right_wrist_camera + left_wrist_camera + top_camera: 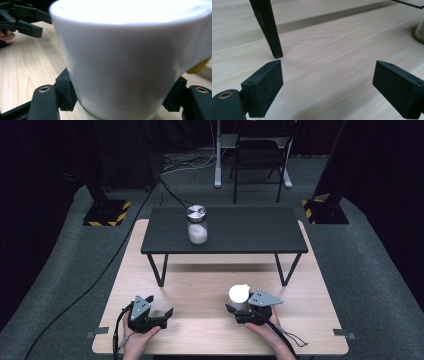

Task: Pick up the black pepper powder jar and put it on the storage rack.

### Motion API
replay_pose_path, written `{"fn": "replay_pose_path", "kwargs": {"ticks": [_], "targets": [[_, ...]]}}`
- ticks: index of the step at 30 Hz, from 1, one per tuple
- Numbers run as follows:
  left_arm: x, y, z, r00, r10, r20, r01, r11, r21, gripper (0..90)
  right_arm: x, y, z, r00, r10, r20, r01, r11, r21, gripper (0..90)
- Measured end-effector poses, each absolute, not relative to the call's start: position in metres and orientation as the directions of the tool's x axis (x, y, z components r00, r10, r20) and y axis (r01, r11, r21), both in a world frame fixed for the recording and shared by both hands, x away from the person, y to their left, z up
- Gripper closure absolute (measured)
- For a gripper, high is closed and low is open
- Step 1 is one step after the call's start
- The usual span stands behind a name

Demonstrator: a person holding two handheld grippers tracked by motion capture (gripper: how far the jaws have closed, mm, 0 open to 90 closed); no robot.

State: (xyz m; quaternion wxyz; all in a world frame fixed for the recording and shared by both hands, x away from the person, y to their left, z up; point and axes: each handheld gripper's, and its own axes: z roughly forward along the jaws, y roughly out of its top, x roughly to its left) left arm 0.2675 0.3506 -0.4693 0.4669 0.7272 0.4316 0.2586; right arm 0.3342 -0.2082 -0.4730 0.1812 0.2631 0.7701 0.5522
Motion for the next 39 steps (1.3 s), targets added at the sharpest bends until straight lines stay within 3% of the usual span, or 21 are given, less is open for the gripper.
{"fn": "replay_pose_path", "kwargs": {"ticks": [14, 39], "targets": [[0.268, 0.351, -0.469, 0.494, 0.869, -0.028, 0.388, -0.191, 0.902, 9.3, 0.327, -0.211, -0.461, -0.779, 0.627, 0.021, 0.227, 0.252, 0.941, 30.7], [0.268, 0.350, -0.469, 0.494, 0.869, -0.028, 0.391, -0.194, 0.900, 9.3, 0.328, -0.229, -0.371, -0.787, 0.616, -0.017, 0.164, 0.235, 0.958, 30.6]]}}
